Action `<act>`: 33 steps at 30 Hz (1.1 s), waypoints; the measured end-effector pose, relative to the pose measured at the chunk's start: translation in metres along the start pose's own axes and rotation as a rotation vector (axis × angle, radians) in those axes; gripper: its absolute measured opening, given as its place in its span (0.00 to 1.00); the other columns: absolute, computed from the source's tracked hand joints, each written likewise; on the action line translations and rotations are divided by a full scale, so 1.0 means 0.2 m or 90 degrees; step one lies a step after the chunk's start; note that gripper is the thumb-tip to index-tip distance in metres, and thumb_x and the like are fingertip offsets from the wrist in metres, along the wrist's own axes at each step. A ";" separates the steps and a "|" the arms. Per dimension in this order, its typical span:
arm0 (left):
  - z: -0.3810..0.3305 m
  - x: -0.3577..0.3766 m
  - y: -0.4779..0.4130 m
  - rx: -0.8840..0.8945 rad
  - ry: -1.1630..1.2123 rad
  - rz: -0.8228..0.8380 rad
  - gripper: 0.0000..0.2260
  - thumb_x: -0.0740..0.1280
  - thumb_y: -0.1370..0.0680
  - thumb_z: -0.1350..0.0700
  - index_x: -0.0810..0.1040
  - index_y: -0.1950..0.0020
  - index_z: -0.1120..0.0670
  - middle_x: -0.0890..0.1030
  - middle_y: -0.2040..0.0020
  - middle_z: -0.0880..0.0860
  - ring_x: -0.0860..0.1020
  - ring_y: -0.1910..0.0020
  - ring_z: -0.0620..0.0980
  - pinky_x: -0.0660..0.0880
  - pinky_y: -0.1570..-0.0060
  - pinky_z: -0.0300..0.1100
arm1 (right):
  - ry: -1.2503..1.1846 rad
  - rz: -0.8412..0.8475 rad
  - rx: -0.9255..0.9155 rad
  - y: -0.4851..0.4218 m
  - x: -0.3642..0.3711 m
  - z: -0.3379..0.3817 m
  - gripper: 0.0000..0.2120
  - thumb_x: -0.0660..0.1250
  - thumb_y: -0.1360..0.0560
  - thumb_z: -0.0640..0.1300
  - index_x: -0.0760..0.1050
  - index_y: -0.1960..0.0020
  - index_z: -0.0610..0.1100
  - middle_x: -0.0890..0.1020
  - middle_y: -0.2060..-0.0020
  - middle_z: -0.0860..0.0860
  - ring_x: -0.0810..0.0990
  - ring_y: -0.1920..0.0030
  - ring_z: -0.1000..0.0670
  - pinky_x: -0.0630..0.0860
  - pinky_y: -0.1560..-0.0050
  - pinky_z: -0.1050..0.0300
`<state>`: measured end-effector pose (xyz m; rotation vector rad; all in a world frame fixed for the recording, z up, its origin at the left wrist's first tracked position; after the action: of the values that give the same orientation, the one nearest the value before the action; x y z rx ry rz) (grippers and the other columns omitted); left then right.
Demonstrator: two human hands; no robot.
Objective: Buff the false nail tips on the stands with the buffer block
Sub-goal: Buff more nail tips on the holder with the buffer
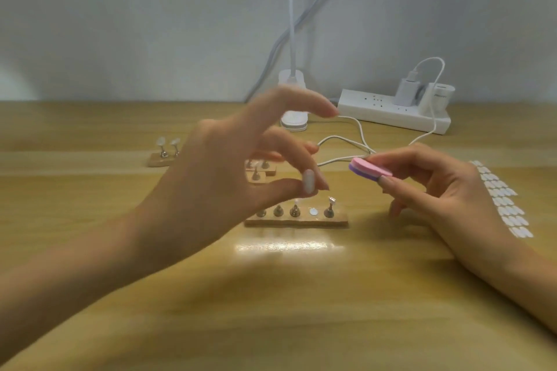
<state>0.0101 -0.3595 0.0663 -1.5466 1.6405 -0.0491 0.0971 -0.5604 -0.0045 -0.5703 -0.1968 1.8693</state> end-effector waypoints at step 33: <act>0.16 0.33 -0.08 -0.048 -0.311 0.131 0.41 0.75 0.27 0.54 0.53 0.25 0.35 0.78 0.60 0.37 0.75 0.59 0.37 0.64 0.54 0.31 | -0.121 0.005 0.074 -0.03 -0.01 -0.06 0.13 0.73 0.33 0.54 0.86 0.49 0.55 0.85 0.54 0.53 0.79 0.61 0.57 0.78 0.66 0.64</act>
<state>0.0499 -0.4022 0.0188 -1.3044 1.4064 0.4703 0.1082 -0.5620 -0.0117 -0.3148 -0.2095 1.9287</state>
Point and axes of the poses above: each hand's wrist, its own y-axis away from the middle knuckle, its own x-axis out of the palm, z = x × y, the point moved 7 cm from there along -y, towards the middle knuckle
